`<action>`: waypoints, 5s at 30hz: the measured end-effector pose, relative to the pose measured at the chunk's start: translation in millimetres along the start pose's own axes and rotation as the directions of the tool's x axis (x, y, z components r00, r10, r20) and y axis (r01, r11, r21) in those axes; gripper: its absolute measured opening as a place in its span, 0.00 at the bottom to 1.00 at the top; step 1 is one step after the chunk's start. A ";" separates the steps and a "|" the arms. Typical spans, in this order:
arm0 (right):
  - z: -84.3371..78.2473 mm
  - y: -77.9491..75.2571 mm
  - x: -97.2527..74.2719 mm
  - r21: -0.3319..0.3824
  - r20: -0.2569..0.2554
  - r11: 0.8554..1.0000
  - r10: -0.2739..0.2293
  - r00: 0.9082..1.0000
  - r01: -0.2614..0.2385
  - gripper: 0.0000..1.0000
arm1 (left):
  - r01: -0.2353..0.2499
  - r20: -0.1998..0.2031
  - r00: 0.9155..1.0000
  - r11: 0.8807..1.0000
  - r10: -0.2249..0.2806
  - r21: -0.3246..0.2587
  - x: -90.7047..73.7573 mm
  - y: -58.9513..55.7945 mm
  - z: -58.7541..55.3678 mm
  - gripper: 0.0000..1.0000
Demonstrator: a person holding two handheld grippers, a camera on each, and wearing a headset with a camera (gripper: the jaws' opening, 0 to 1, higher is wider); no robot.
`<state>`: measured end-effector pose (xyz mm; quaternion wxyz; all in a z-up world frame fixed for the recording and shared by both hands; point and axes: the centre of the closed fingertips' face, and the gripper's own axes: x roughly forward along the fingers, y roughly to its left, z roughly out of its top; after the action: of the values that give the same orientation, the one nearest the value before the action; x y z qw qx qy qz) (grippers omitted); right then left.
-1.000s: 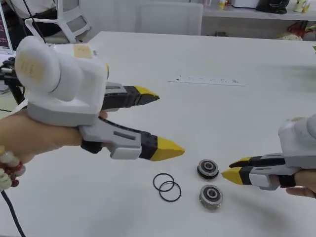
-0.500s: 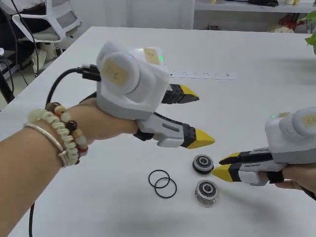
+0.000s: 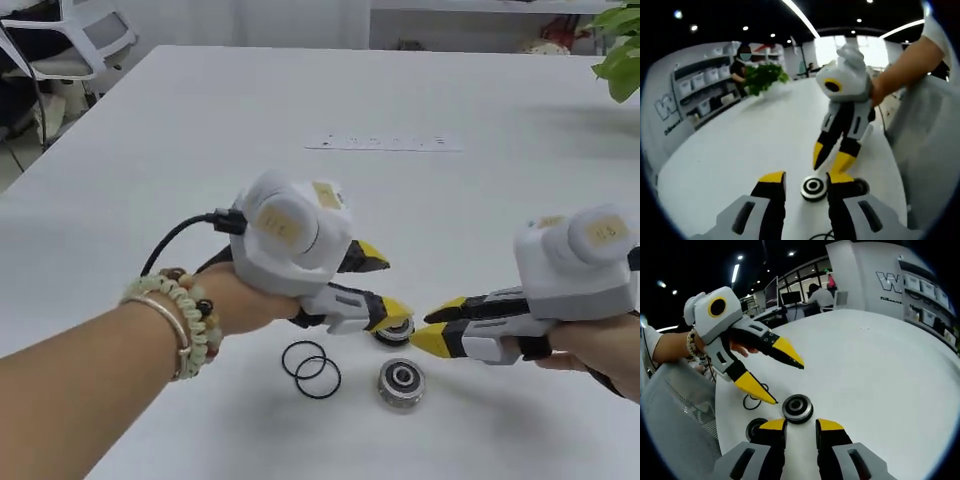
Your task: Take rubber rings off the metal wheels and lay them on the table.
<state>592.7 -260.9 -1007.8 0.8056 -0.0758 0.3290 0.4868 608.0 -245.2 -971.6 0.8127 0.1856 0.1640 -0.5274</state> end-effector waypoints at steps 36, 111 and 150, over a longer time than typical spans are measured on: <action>-7.1 -2.8 11.5 -0.147 -0.064 0.989 -0.032 0.997 0.022 0.00 | 0.012 -0.046 0.999 0.995 -0.017 -0.102 11.7 -11.1 -27.6 0.14; 14.6 -1.2 8.1 0.110 -0.023 0.993 -0.042 0.999 0.045 0.00 | 0.091 -0.070 0.993 0.994 -0.095 -0.060 -3.2 -20.5 -19.3 0.32; 52.7 10.3 -13.3 0.204 0.129 0.979 -0.011 0.992 -0.016 0.00 | -0.059 0.042 0.997 0.998 0.060 -0.028 -171.5 -26.1 7.2 0.66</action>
<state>604.0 -242.0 -957.0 0.8282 0.0395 0.3244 0.4552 517.7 -121.8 -889.3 0.8339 0.1681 0.1480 -0.5045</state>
